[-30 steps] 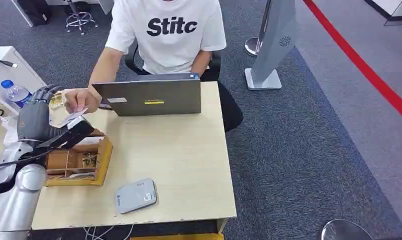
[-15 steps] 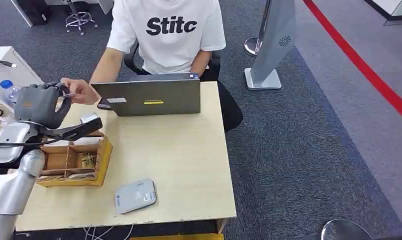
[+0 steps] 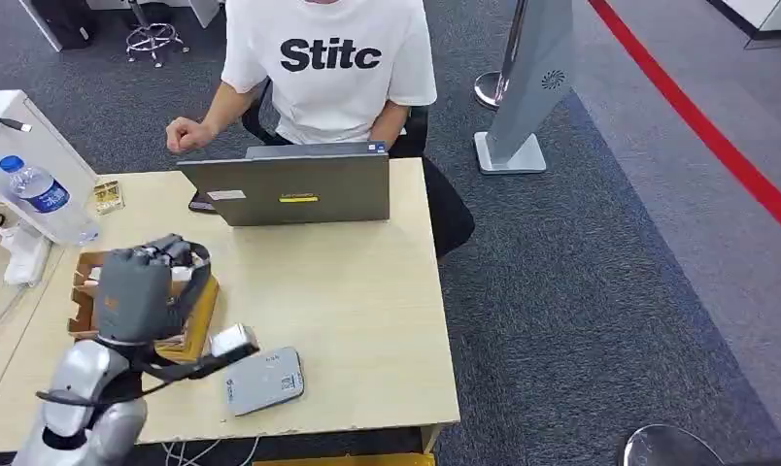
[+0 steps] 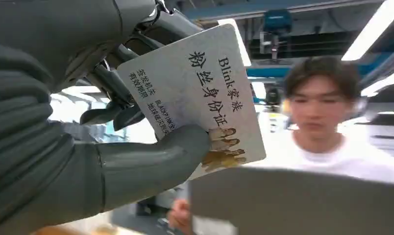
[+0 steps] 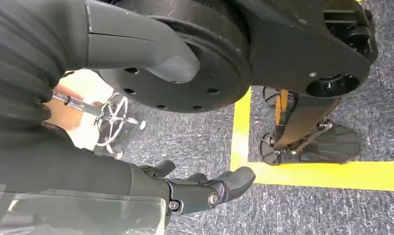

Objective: Pass the card to the sensor for recognition and then transmit it.

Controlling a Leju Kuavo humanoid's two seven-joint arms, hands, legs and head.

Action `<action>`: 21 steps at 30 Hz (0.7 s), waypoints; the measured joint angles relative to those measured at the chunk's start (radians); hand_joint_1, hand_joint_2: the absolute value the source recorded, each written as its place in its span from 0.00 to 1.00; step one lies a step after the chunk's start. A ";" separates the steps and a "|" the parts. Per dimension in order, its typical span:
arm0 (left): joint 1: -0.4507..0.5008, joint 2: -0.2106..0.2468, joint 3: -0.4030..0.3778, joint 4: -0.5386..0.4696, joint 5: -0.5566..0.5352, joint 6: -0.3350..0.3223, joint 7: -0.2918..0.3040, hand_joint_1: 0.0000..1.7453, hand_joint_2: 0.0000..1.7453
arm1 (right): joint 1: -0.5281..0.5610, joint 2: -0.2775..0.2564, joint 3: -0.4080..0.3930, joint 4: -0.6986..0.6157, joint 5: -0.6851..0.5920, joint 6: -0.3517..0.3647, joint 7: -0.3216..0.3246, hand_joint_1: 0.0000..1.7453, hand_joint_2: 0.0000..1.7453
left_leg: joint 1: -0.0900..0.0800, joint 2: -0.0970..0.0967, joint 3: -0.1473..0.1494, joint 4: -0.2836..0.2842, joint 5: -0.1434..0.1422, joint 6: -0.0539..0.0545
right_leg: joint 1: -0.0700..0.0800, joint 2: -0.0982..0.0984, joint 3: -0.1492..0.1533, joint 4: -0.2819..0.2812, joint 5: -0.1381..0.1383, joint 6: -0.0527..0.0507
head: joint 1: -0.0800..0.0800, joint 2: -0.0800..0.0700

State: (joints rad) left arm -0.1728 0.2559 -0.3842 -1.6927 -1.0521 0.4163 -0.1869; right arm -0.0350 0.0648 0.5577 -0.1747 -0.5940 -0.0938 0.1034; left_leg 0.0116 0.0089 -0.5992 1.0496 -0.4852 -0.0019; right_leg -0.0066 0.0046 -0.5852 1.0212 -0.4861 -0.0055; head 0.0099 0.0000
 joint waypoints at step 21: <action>0.242 -0.087 -0.073 -0.063 0.142 0.006 -0.015 1.00 1.00 | 0.005 0.001 -0.005 0.002 -0.019 -0.003 -0.006 0.00 1.00 | 0.000 -0.001 0.000 0.000 -0.001 0.001 | 0.000 -0.001 0.001 0.000 -0.001 0.001 | 0.000 0.000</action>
State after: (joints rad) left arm 0.0687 0.1686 -0.4574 -1.7555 -0.9098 0.4223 -0.2017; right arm -0.0301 0.0656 0.5524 -0.1732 -0.6130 -0.0969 0.0973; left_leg 0.0116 0.0079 -0.5987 1.0495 -0.4859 -0.0010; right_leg -0.0065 0.0038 -0.5838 1.0208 -0.4870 -0.0042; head 0.0103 -0.0004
